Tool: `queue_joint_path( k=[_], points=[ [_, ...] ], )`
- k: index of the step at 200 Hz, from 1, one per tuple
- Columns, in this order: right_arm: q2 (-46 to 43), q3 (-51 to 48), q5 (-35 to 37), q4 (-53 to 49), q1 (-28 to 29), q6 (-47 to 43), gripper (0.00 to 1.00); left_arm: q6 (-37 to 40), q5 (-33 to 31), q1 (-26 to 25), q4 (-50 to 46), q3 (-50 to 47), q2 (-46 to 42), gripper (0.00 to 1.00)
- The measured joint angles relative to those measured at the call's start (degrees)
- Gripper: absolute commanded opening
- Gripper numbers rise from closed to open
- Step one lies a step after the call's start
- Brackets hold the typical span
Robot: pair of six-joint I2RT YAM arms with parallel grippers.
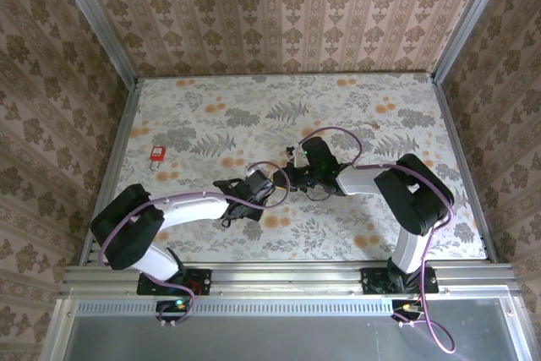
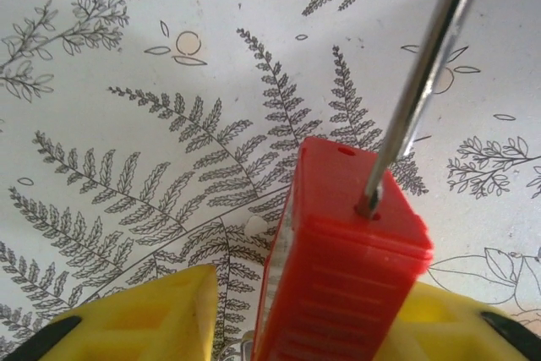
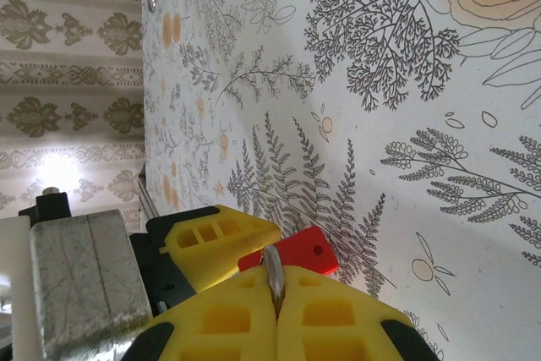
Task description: Unlock with the key
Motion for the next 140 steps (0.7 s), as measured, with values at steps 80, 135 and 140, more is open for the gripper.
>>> queue_joint_path(
  k=[80, 135, 140],
  points=[
    [0.0, -0.11, -0.57, 0.79, -1.03, -0.02, 0.0, 0.76, -5.75, -3.76, 0.94, 0.79, 1.66, 0.2],
    [0.0, -0.44, -2.25, -2.01, -3.04, -0.5, 0.0, 0.74, -12.9, -8.33, -1.79, 4.15, 5.62, 0.2],
    [0.0, -0.46, -2.43, -2.38, -3.23, -0.61, 0.0, 0.79, -13.51, -8.68, -2.08, 4.5, 6.05, 0.2]
  ],
)
